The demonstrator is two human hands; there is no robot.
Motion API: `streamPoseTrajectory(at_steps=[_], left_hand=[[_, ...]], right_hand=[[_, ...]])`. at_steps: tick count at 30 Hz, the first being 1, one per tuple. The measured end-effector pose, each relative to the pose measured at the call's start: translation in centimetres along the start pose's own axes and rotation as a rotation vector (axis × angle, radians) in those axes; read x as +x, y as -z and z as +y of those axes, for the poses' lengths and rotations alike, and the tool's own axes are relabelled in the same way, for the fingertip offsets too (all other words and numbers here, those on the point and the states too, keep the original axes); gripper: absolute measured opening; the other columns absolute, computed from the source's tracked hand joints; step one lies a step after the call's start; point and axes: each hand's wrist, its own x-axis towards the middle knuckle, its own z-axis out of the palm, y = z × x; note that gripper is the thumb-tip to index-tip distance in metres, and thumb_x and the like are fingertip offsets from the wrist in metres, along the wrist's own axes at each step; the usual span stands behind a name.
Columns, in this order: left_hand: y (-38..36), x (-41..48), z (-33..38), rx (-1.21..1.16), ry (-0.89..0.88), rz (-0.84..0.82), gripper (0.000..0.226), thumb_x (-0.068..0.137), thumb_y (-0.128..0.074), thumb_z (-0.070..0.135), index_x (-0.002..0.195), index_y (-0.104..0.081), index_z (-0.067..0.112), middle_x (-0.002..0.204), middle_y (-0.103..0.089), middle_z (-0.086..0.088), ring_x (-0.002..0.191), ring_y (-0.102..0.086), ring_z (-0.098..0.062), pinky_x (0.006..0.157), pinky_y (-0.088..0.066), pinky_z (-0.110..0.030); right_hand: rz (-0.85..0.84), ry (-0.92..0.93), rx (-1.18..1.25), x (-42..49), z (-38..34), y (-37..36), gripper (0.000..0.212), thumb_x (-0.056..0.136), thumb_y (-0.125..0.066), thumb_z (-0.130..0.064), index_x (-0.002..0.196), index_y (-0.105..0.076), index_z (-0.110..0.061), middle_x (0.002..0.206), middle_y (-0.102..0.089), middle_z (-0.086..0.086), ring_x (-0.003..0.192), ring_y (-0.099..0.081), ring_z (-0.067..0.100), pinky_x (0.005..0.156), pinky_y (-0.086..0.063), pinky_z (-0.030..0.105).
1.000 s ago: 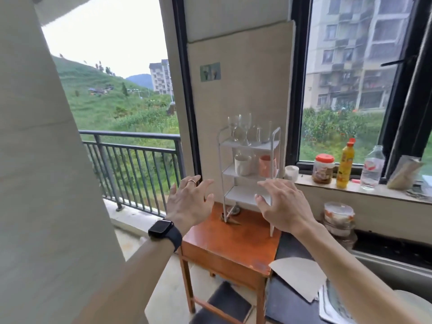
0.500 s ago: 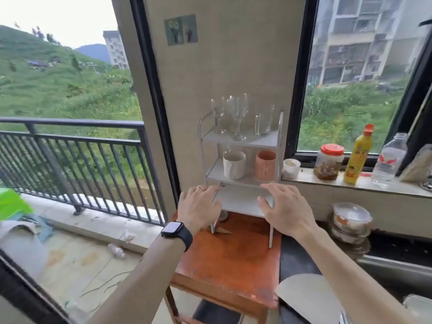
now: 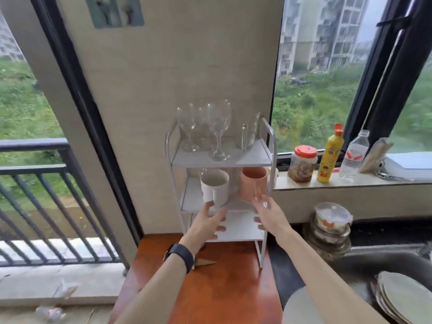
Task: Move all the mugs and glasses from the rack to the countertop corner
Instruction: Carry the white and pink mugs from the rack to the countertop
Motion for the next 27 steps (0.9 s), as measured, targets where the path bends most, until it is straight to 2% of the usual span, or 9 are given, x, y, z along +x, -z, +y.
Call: streamPoseTrajectory(at_steps=[4, 7, 9, 11, 13, 16, 20, 24, 27], left_hand=[[-0.1, 1.4, 0.5, -0.100, -0.009, -0.004, 0.054, 0.095, -0.050, 0.060, 0.141, -0.036, 0.036, 0.112, -0.067, 0.005, 0.089, -0.073, -0.012, 0.070, -0.055, -0.028], [-0.3, 1.8, 0.6, -0.145, -0.015, 0.009, 0.047, 0.095, -0.045, 0.063, 0.133, -0.041, 0.036, 0.114, -0.066, 0.002, 0.092, -0.072, -0.014, 0.074, -0.055, -0.031], [-0.7, 2.0, 0.2, -0.173, -0.024, 0.030, 0.049, 0.096, -0.042, 0.063, 0.132, -0.047, 0.031, 0.113, -0.066, 0.002, 0.092, -0.072, -0.014, 0.073, -0.055, -0.030], [-0.8, 2.1, -0.1, -0.186, -0.041, 0.060, 0.051, 0.097, -0.041, 0.061, 0.133, -0.050, 0.026, 0.110, -0.068, 0.000, 0.091, -0.072, -0.015, 0.073, -0.055, -0.029], [-0.8, 2.2, -0.4, -0.197, -0.055, 0.096, 0.050, 0.098, -0.043, 0.057, 0.133, -0.051, 0.022, 0.106, -0.071, -0.001, 0.091, -0.072, -0.016, 0.073, -0.055, -0.028], [-0.7, 1.8, -0.9, -0.190, -0.079, 0.109, 0.045, 0.099, -0.044, 0.053, 0.129, -0.053, 0.021, 0.103, -0.072, -0.001, 0.089, -0.073, -0.017, 0.073, -0.056, -0.028], [0.3, 1.2, -1.9, -0.181, -0.103, 0.089, 0.042, 0.098, -0.045, 0.053, 0.122, -0.057, 0.020, 0.102, -0.074, -0.002, 0.086, -0.075, -0.018, 0.078, -0.060, -0.032], [1.7, -0.4, -2.7, -0.161, -0.128, 0.031, 0.055, 0.087, -0.046, 0.060, 0.122, -0.056, 0.019, 0.108, -0.072, -0.009, 0.090, -0.075, -0.021, 0.084, -0.060, -0.038], [2.4, -2.0, -3.4, -0.155, -0.131, -0.041, 0.037, 0.094, -0.047, 0.054, 0.118, -0.056, 0.027, 0.109, -0.071, -0.009, 0.088, -0.075, -0.019, 0.083, -0.061, -0.035]], right_hand=[[-0.011, -0.045, 0.186, 1.5, -0.8, -0.7, 0.035, 0.095, -0.054, -0.057, 0.115, -0.053, -0.029, 0.114, -0.066, 0.003, 0.095, -0.073, 0.024, 0.090, -0.059, 0.043], [-0.090, -0.106, 0.341, 2.4, -1.1, -0.5, 0.042, 0.096, -0.053, -0.057, 0.121, -0.056, -0.023, 0.116, -0.068, 0.005, 0.101, -0.073, 0.031, 0.090, -0.059, 0.042], [-0.133, -0.141, 0.404, 2.8, -1.5, -0.5, 0.042, 0.097, -0.052, -0.056, 0.118, -0.058, -0.020, 0.114, -0.070, 0.006, 0.101, -0.072, 0.031, 0.084, -0.059, 0.039], [-0.116, -0.143, 0.422, 3.1, -1.7, -0.7, 0.038, 0.101, -0.047, -0.051, 0.110, -0.059, -0.016, 0.108, -0.069, 0.007, 0.097, -0.069, 0.029, 0.078, -0.057, 0.036], [-0.085, -0.123, 0.411, 3.6, -1.4, -1.1, 0.042, 0.104, -0.043, -0.045, 0.122, -0.056, -0.010, 0.108, -0.067, 0.009, 0.098, -0.066, 0.026, 0.080, -0.055, 0.033], [-0.071, -0.097, 0.402, 3.4, -0.4, -1.5, 0.049, 0.105, -0.042, -0.043, 0.137, -0.050, -0.008, 0.118, -0.066, 0.013, 0.108, -0.066, 0.028, 0.089, -0.054, 0.032], [-0.070, -0.062, 0.405, 1.3, 0.9, -1.8, 0.051, 0.103, -0.045, -0.048, 0.131, -0.055, -0.008, 0.102, -0.068, 0.010, 0.096, -0.069, 0.026, 0.088, -0.056, 0.034], [-0.070, -0.022, 0.360, -2.2, 1.6, -2.0, 0.044, 0.102, -0.044, -0.052, 0.125, -0.057, -0.017, 0.111, -0.068, 0.010, 0.103, -0.070, 0.026, 0.089, -0.056, 0.036], [-0.042, -0.005, 0.357, -5.2, 2.4, -1.8, 0.034, 0.103, -0.043, -0.048, 0.114, -0.060, -0.021, 0.111, -0.068, 0.011, 0.104, -0.069, 0.025, 0.083, -0.056, 0.032]])
